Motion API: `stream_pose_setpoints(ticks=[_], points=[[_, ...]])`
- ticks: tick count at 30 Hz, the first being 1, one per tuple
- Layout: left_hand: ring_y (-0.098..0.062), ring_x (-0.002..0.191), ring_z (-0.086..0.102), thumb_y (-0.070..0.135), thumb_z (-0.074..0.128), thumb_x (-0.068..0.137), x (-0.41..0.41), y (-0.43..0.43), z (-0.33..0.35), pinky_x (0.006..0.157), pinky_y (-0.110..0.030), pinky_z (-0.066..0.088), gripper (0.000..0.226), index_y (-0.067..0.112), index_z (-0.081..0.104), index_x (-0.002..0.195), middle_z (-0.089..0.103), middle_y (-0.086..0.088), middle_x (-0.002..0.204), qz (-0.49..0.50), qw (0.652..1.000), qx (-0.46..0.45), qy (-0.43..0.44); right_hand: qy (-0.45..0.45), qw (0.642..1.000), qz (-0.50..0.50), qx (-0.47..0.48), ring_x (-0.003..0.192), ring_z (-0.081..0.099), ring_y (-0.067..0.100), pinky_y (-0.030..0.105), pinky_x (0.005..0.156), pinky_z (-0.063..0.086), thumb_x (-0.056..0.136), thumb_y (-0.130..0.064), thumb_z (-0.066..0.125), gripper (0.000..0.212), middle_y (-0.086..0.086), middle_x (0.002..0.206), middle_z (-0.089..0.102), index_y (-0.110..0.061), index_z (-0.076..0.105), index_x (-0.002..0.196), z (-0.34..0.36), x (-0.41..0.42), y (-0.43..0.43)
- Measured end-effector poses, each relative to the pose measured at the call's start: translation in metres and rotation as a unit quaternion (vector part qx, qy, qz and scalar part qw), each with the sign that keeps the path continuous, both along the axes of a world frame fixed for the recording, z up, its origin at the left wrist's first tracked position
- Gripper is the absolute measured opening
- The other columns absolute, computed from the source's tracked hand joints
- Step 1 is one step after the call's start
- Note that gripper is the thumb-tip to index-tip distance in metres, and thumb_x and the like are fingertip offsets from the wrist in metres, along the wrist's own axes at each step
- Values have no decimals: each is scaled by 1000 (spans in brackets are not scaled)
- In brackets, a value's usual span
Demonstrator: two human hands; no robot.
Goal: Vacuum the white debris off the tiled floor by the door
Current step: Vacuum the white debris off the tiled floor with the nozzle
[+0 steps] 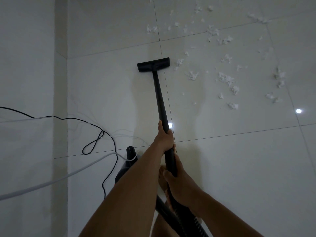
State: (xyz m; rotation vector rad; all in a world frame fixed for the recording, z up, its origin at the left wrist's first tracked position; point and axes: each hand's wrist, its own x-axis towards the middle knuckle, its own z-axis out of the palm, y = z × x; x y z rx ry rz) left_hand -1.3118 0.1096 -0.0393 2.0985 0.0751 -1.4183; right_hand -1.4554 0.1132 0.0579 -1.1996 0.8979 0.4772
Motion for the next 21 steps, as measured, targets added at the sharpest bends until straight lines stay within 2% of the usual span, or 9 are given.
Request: stream_pose_setpoints(ticks=[5,7,9,13,15,18,21], points=[[-19,67,61,34,34,107,36,-19,-4,83,-46,60,69,46,-14,155,67,-20,106,5,1000,-3,-1,15,1000,14,-11,52,59,16,32,54,56,108,-27,41,71,10,78,65,-57,-4,154,-5,35,-19],[-17,59,58,31,34,109,51,-27,-3,64,-37,59,69,45,-14,155,66,-18,90,15,1000,-7,10,29,999,33,-29,52,58,12,27,52,52,108,-29,41,71,6,81,63,-51,-5,157,-7,50,-26],[-17,55,56,29,35,109,68,-36,0,54,-32,54,69,44,-14,156,61,-13,77,16,1000,-12,10,45,997,41,-37,57,58,10,28,55,50,108,-31,40,70,4,90,62,-50,-4,158,-10,67,-33],[-17,55,57,28,36,109,101,-53,2,54,-32,54,71,43,-14,156,61,-13,80,20,1000,-10,12,57,998,20,-16,75,65,22,48,82,61,106,-27,43,70,12,105,65,-52,1,157,-13,101,-48],[-17,59,57,28,36,108,113,-59,4,59,-34,56,71,45,-14,156,61,-15,90,29,999,-8,20,63,998,9,-2,80,66,27,54,86,60,105,-25,44,71,19,115,65,-55,4,155,-13,114,-53],[-17,64,56,27,37,108,119,-62,11,62,-34,56,72,47,-13,156,59,-14,96,36,999,1,28,67,998,14,-10,86,65,30,56,91,58,104,-24,44,72,22,127,63,-55,3,155,-8,122,-55],[-16,64,56,27,38,108,112,-60,20,67,-34,57,72,47,-12,156,59,-13,95,43,998,6,39,61,998,10,-3,88,63,29,54,93,57,104,-21,44,72,18,125,61,-49,4,158,1,116,-54]])
